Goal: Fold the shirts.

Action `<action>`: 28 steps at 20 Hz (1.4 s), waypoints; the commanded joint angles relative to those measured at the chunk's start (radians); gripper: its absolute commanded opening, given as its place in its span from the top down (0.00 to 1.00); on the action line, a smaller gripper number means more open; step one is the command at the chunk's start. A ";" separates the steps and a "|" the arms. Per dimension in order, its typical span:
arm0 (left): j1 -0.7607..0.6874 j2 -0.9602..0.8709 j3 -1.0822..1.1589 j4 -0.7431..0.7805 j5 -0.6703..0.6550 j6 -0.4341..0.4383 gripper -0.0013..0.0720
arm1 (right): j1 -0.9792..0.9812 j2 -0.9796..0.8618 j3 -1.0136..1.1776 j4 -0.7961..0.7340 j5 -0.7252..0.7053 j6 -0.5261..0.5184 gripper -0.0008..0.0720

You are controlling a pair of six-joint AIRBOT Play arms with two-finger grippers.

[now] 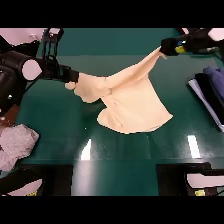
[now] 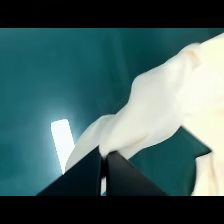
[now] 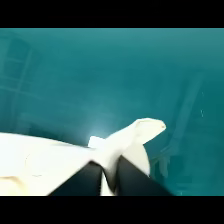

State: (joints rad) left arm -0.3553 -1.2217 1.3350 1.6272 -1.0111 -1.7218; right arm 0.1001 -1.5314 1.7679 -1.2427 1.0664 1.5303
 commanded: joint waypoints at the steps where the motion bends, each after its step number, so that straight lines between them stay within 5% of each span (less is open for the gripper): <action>1: 0.053 -0.031 -0.003 -0.031 -0.061 0.032 0.94 | -0.018 -0.053 0.001 -0.006 -0.016 0.024 0.25; 2: 0.053 -0.031 -0.003 -0.033 -0.069 0.050 0.94 | -0.035 -0.041 0.001 -0.006 0.035 0.024 0.12; 5: 0.053 -0.031 -0.003 -0.035 -0.086 0.058 0.94 | -0.087 0.005 0.000 -0.009 0.281 -0.005 0.23; 9: 0.053 -0.031 -0.003 -0.036 -0.084 0.065 0.94 | -0.104 0.076 -0.070 -0.017 0.511 -0.031 0.23; 19: 0.053 -0.031 -0.003 -0.026 -0.235 0.106 0.94 | -0.117 0.370 -0.848 0.050 0.314 0.052 0.23; 26: 0.053 -0.031 -0.003 -0.032 -0.247 0.106 0.94 | -0.106 0.360 -1.049 0.151 0.128 0.107 0.23; 27: 0.053 -0.031 -0.003 -0.032 -0.252 0.106 0.94 | -0.093 0.346 -1.049 0.153 0.100 0.107 0.24; 28: 0.053 -0.031 -0.003 -0.032 -0.261 0.106 0.94 | -0.075 0.337 -1.049 0.152 0.065 0.107 0.38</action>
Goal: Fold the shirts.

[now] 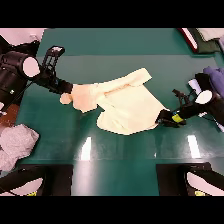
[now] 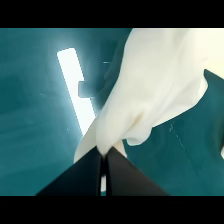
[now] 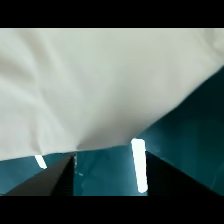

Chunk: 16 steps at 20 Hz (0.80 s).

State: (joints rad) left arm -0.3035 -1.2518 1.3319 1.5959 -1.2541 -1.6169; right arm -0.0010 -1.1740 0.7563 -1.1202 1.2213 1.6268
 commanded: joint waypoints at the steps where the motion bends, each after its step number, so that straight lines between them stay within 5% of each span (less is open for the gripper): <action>1: 0.001 0.000 0.000 -0.001 -0.032 0.002 0.94 | 0.046 -0.027 -0.037 0.030 -0.126 0.010 0.55; 3: 0.001 0.013 0.000 0.002 -0.060 0.003 0.95 | 0.072 -0.024 -0.034 0.028 -0.176 -0.011 0.92; 4: 0.001 0.023 -0.001 0.002 -0.078 0.012 0.95 | 0.073 -0.019 -0.020 0.020 -0.175 -0.029 0.97; 8: 0.001 0.106 -0.019 -0.050 -0.155 0.031 0.95 | -0.005 0.048 0.136 -0.076 -0.108 -0.035 0.97; 16: 0.000 0.323 -0.344 -0.494 -0.137 0.053 0.95 | -0.151 0.021 0.557 -0.081 -0.058 -0.048 0.97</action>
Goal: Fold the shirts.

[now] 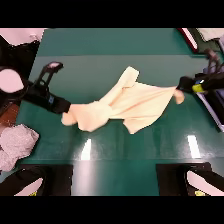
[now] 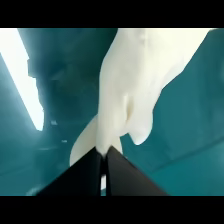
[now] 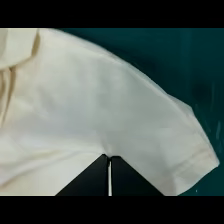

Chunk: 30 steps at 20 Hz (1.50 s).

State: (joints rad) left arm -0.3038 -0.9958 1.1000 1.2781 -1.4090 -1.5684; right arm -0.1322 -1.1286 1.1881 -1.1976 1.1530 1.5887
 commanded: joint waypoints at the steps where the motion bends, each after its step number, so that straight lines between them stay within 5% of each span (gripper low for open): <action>1: -0.001 0.083 -0.151 -0.222 0.031 0.005 0.95 | -0.004 -0.053 0.165 0.001 0.018 -0.029 0.97; 4: -0.002 0.114 -0.213 -0.272 0.079 0.005 0.95 | 0.055 -0.149 0.282 -0.007 0.050 -0.072 0.90; 5: -0.002 0.114 -0.213 -0.270 0.085 0.005 0.95 | 0.061 -0.173 0.310 -0.010 0.079 -0.072 0.56; 6: -0.002 0.114 -0.213 -0.270 0.093 0.005 0.95 | 0.060 -0.189 0.330 -0.010 0.135 -0.072 0.34; 9: -0.002 0.114 -0.213 -0.266 0.128 0.005 0.95 | 0.032 -0.172 0.266 -0.010 0.256 -0.084 0.34; 14: -0.002 0.113 -0.213 -0.261 0.194 0.005 0.94 | 0.071 0.037 -0.148 0.032 0.254 -0.048 0.34; 22: -0.002 0.113 -0.213 -0.261 0.214 0.030 0.94 | 0.332 0.206 -0.537 0.038 0.089 0.273 0.37; 30: -0.002 0.113 -0.213 -0.261 0.211 0.051 0.94 | 0.505 0.042 -0.572 0.106 -0.112 0.341 0.37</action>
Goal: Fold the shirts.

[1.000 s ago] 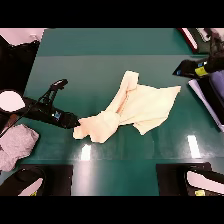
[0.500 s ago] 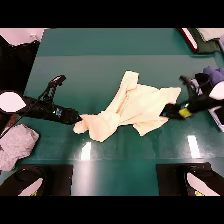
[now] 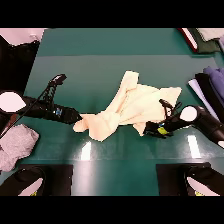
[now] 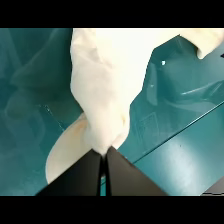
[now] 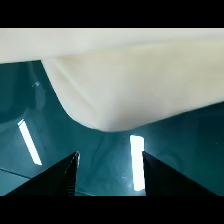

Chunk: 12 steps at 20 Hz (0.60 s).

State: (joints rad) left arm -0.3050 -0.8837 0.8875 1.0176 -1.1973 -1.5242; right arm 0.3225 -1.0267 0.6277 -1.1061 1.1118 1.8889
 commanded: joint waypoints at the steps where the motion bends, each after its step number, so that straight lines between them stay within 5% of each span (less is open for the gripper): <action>1: -0.001 0.001 0.000 0.000 -0.003 0.007 0.94 | 0.057 -0.082 -0.011 0.014 -0.083 0.041 0.37; 9: -0.001 0.001 0.000 0.009 -0.017 0.014 0.94 | 0.054 -0.056 -0.011 0.039 -0.229 0.068 0.37; 10: -0.001 0.001 0.000 0.011 -0.017 0.014 0.94 | 0.046 -0.049 -0.011 0.038 -0.239 0.069 0.44; 12: -0.001 0.001 0.000 0.012 -0.017 0.014 0.94 | 0.040 -0.046 -0.011 0.032 -0.246 0.066 0.76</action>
State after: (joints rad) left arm -0.3050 -0.8837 0.8875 1.0256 -1.2137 -1.5105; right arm 0.3691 -1.0855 0.6155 -1.0824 0.8967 1.9511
